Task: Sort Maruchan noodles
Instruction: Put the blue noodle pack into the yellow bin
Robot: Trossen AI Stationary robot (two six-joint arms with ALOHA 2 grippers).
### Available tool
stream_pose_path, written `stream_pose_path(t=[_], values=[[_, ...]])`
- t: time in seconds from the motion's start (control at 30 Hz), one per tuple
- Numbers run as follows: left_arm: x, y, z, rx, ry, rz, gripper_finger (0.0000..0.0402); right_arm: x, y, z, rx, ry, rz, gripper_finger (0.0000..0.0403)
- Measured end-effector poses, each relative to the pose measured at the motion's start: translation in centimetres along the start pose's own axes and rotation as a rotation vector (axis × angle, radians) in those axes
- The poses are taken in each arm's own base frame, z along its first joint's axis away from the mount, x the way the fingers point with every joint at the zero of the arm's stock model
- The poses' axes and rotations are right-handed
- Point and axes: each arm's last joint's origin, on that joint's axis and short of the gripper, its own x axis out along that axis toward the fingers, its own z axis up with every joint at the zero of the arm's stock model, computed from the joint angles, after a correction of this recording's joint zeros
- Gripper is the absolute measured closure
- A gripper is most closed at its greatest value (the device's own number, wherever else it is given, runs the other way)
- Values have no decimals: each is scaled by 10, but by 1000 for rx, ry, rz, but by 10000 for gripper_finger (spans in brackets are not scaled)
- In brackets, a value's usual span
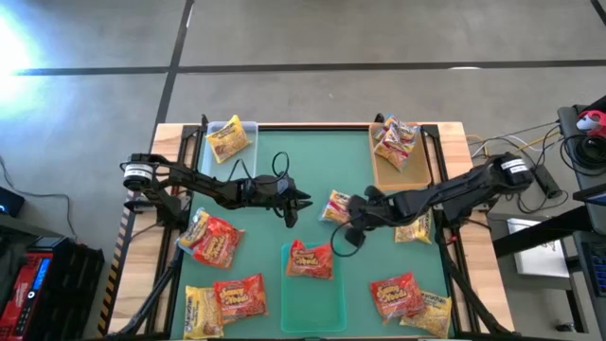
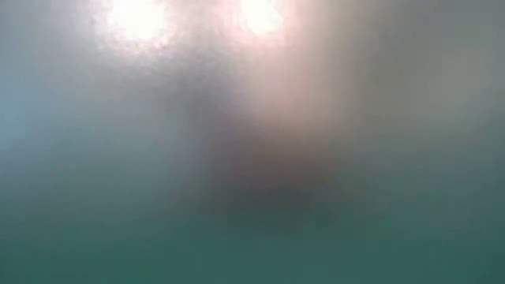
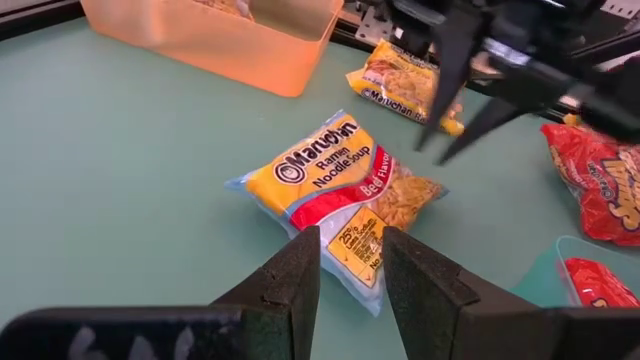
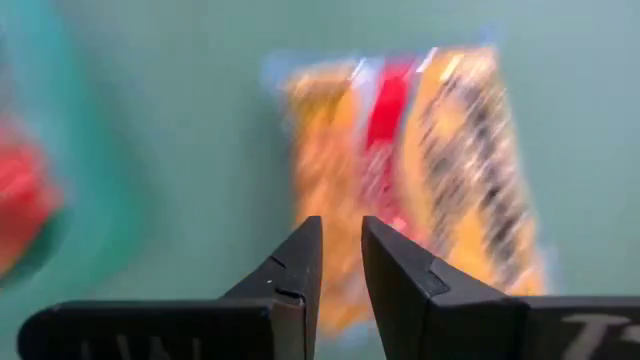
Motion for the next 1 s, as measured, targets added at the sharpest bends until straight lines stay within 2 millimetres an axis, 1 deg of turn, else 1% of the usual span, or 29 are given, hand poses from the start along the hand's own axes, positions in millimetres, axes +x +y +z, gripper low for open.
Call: stream_pose_path(t=[0.13, 0.3, 0.5, 0.73, 0.87, 1.0], values=[[0, 0, 0, 1, 4, 1, 308, -9, -1, -9, 98, 175, 98, 339], [0, 0, 0, 4, 2, 1, 308, -5, -2, -15, 124, 221, 89, 339], [0, 0, 0, 4, 0, 1, 308, 7, -3, -16, 75, 203, 17, 339], [0, 0, 0, -2, -3, 0, 308, 23, -7, -15, 69, 185, -69, 339], [0, 0, 0, -2, -4, 0, 308, 34, -10, -8, 31, 127, -93, 339], [0, 0, 0, -3, -4, -1, 308, 50, -15, 4, 0, 46, -95, 339]])
